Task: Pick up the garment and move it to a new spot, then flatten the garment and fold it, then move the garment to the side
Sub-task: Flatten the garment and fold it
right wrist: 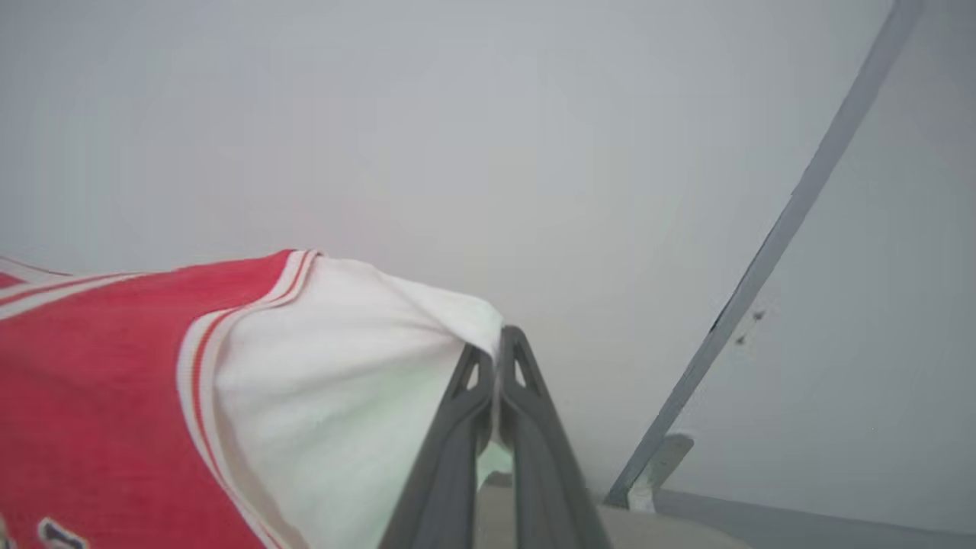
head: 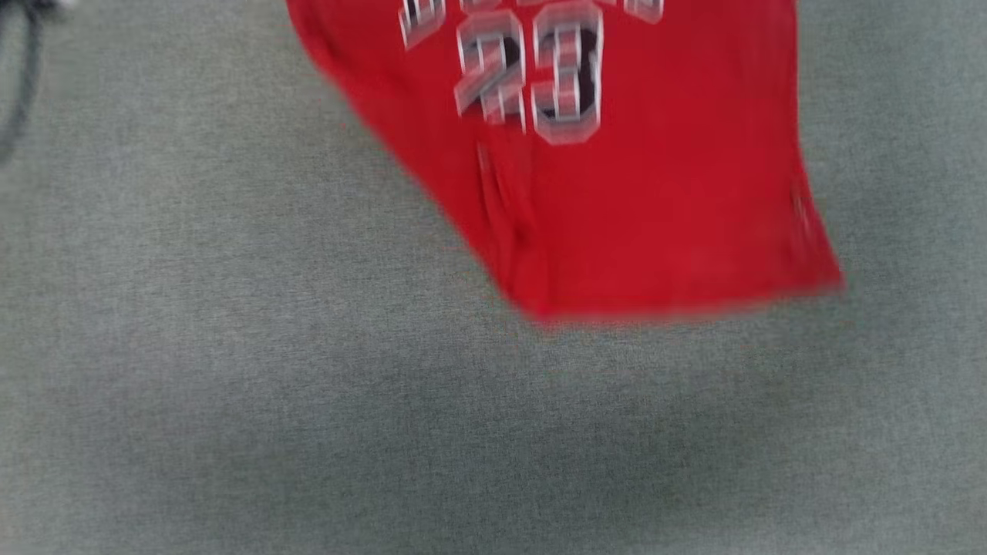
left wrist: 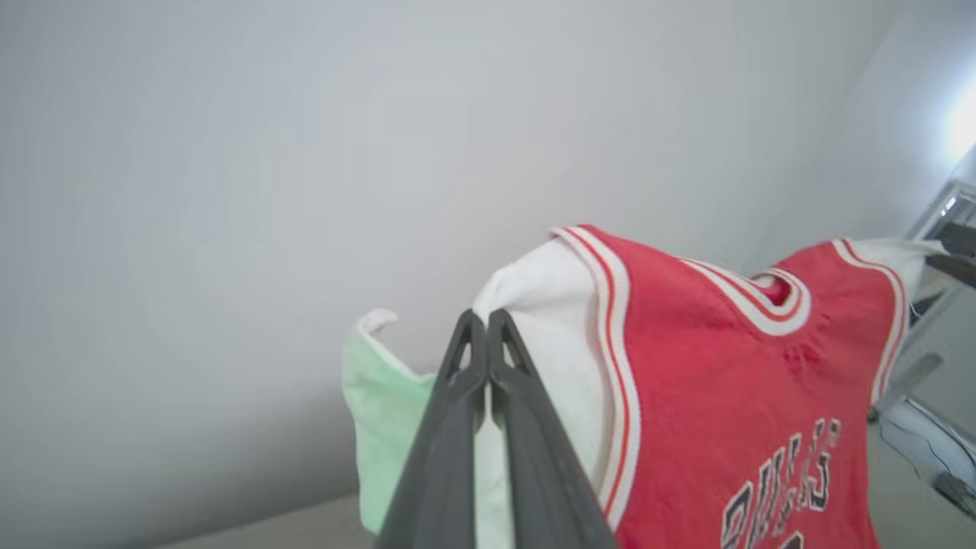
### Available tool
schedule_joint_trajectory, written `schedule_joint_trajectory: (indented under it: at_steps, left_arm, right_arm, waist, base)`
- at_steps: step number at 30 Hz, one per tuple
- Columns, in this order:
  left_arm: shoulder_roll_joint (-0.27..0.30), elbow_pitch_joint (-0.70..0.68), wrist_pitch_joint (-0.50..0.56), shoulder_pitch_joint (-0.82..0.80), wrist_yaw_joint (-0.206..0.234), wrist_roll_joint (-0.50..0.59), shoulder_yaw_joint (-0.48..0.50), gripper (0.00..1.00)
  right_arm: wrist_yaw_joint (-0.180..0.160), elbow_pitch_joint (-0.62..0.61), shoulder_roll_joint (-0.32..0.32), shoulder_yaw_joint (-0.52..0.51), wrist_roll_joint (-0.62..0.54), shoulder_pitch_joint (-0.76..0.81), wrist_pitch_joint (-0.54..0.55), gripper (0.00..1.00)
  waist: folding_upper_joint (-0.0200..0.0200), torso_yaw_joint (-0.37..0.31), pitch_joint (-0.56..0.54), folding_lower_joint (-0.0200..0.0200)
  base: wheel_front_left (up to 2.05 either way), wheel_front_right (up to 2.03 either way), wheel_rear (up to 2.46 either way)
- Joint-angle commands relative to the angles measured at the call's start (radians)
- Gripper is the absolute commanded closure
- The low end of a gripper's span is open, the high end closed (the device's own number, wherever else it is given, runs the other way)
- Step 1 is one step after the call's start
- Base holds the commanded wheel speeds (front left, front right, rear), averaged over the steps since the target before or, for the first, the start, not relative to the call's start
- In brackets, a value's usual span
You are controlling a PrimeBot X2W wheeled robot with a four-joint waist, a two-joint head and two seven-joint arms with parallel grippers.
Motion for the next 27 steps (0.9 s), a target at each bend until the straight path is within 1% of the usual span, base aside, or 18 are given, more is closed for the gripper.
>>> schedule_joint_trajectory:
  at_steps: [1,3,4,6,9,11,13,16,19,20,22,24,27]
  left_arm:
    - [-0.014,0.045,-0.025,-0.058,0.003,-0.004,0.031,1.0]
    - [-0.039,0.097,-0.052,-0.129,0.003,-0.011,0.073,1.0]
    - [-0.039,0.097,-0.052,-0.129,0.003,-0.011,0.073,1.0]
    - [-0.057,0.134,-0.073,-0.191,0.003,-0.02,0.12,1.0]
    - [-0.071,0.138,-0.085,-0.238,0.003,-0.009,0.163,1.0]
    - [-0.078,0.125,-0.088,-0.223,0.003,-0.017,0.165,1.0]
    - [-0.069,0.11,-0.085,-0.186,0.003,-0.021,0.147,1.0]
    - [-0.055,0.073,-0.072,-0.108,0.003,-0.043,0.114,1.0]
    - [-0.029,-0.003,-0.071,0.014,0.003,-0.079,0.088,1.0]
    - [-0.024,-0.038,-0.072,0.065,0.003,-0.099,0.08,1.0]
    - [0.003,-0.111,-0.079,0.167,0.003,-0.117,0.06,1.0]
    - [0.025,-0.201,-0.082,0.277,0.003,-0.136,0.04,1.0]
    - [0.055,-0.301,-0.089,0.435,0.003,-0.142,0.026,1.0]
  right_arm:
    - [-0.002,0.042,0.023,-0.032,-0.027,-0.055,-0.05,1.0]
    - [-0.002,0.103,0.05,-0.071,-0.063,-0.122,-0.11,1.0]
    - [-0.002,0.103,0.05,-0.071,-0.063,-0.122,-0.11,1.0]
    - [-0.002,0.16,0.068,-0.114,-0.095,-0.188,-0.183,1.0]
    - [-0.002,0.241,0.099,-0.164,-0.129,-0.252,-0.267,1.0]
    - [-0.002,0.281,0.125,-0.171,-0.143,-0.258,-0.28,1.0]
    - [-0.002,0.307,0.128,-0.168,-0.158,-0.247,-0.29,1.0]
    - [-0.002,0.322,0.153,-0.143,-0.16,-0.191,-0.279,1.0]
    - [-0.002,0.291,0.167,-0.112,-0.139,-0.106,-0.258,1.0]
    - [-0.002,0.275,0.165,-0.097,-0.128,-0.065,-0.248,1.0]
    - [-0.002,0.221,0.159,-0.063,-0.1,0.027,-0.225,1.0]
    - [-0.002,0.157,0.136,-0.029,-0.062,0.131,-0.192,1.0]
    - [-0.002,0.035,0.076,0.012,0.015,0.305,-0.128,1.0]
  waist:
    - [0.0,-0.005,0.013,0.0]
    - [0.0,-0.007,0.019,0.0]
    - [0.0,-0.007,0.019,0.0]
    - [0.0,-0.011,0.024,0.0]
    - [0.0,-0.013,0.025,0.0]
    - [0.0,-0.011,0.022,0.0]
    - [0.0,-0.009,0.021,0.0]
    - [0.0,-0.007,0.018,0.0]
    - [0.0,-0.007,0.011,0.0]
    - [0.0,-0.004,0.005,0.0]
    - [0.0,-0.003,-0.008,0.0]
    - [0.0,0.0,-0.026,0.0]
    - [0.0,0.01,-0.056,0.0]
  base:
    - [0.0,0.0,0.0]
    - [0.0,0.0,0.0]
    - [0.0,0.0,0.0]
    - [0.0,0.0,0.0]
    - [0.0,0.0,0.0]
    - [0.0,0.0,0.0]
    - [0.0,0.0,0.0]
    - [0.0,0.0,0.0]
    - [0.0,0.0,0.0]
    - [0.0,0.0,0.0]
    - [0.0,0.0,0.0]
    - [0.0,0.0,0.0]
    - [0.0,0.0,0.0]
